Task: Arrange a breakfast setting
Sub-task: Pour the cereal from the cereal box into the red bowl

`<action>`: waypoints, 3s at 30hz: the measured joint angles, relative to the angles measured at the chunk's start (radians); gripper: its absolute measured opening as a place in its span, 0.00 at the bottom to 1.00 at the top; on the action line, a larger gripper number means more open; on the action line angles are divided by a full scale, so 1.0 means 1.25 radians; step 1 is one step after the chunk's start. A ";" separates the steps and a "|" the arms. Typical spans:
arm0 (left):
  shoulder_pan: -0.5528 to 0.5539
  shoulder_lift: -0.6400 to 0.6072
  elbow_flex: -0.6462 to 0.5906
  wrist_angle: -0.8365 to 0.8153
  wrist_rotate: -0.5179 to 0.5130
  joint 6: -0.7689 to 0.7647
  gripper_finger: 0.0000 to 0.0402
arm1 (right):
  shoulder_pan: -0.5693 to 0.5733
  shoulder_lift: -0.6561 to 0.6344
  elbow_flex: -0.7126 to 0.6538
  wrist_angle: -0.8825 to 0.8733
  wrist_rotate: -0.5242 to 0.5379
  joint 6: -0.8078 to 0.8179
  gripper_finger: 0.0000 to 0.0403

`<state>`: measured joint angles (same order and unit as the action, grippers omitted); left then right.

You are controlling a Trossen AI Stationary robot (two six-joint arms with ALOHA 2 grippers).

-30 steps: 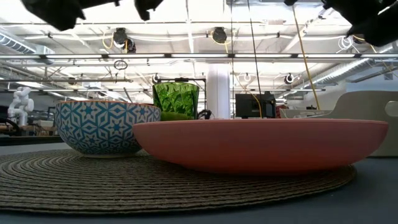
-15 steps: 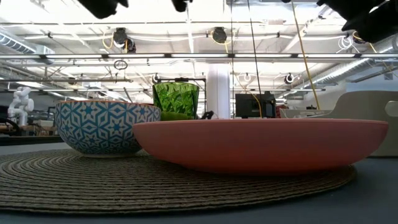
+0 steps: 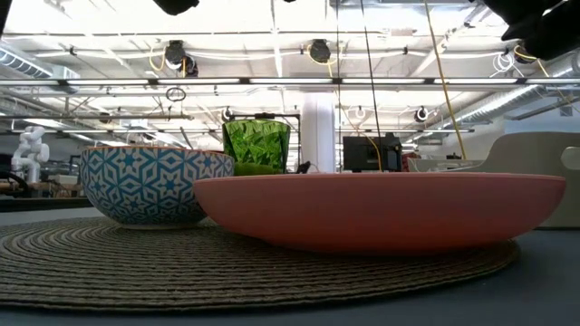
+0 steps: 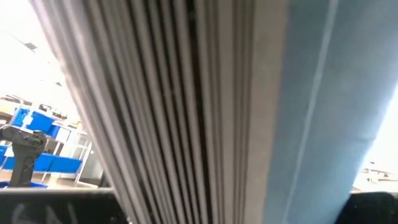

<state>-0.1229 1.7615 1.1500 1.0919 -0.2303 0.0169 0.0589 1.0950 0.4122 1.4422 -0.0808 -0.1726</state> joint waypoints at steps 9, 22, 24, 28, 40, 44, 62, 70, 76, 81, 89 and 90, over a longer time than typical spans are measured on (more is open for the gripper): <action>-0.001 0.002 -0.001 -0.070 0.007 -0.021 0.77 | -0.001 0.002 -0.001 0.032 0.029 0.000 0.40; 0.001 0.002 -0.001 -0.068 0.004 -0.020 0.77 | 0.000 0.002 -0.001 -0.052 0.062 0.002 0.40; 0.001 0.002 -0.001 -0.068 0.002 -0.020 0.77 | 0.000 0.002 -0.001 -0.057 0.060 0.002 0.40; 0.001 0.002 -0.001 -0.066 0.003 -0.020 0.77 | 0.000 0.001 -0.001 -0.073 0.008 0.003 0.40; -0.001 0.002 -0.002 -0.057 0.003 -0.021 0.77 | 0.000 0.000 -0.001 -0.126 0.010 0.024 0.40; -0.004 0.002 -0.002 -0.055 0.001 -0.034 0.77 | 0.000 0.000 -0.001 -0.141 0.044 0.022 0.40; -0.005 0.001 -0.002 -0.033 0.002 -0.037 0.74 | 0.000 0.000 -0.001 -0.158 0.047 0.023 0.40; -0.005 0.001 -0.002 -0.032 0.003 -0.036 0.50 | 0.000 0.001 -0.001 -0.158 0.047 0.023 0.40; -0.005 0.001 -0.002 -0.032 0.003 -0.036 0.37 | 0.000 0.001 -0.001 -0.153 0.047 0.026 0.40; -0.005 0.001 -0.002 -0.032 0.003 -0.036 0.35 | 0.000 0.001 -0.001 -0.153 0.046 0.026 0.40; -0.005 0.001 -0.002 -0.033 0.003 -0.037 0.34 | 0.000 0.001 -0.001 -0.152 0.044 0.025 0.41; -0.005 0.001 -0.002 -0.033 0.002 -0.037 0.34 | 0.000 0.001 -0.001 -0.153 0.043 0.024 0.43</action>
<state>-0.1287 1.7626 1.1473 1.0506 -0.2276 -0.0297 0.0586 1.0958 0.4104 1.2511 -0.0268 -0.1427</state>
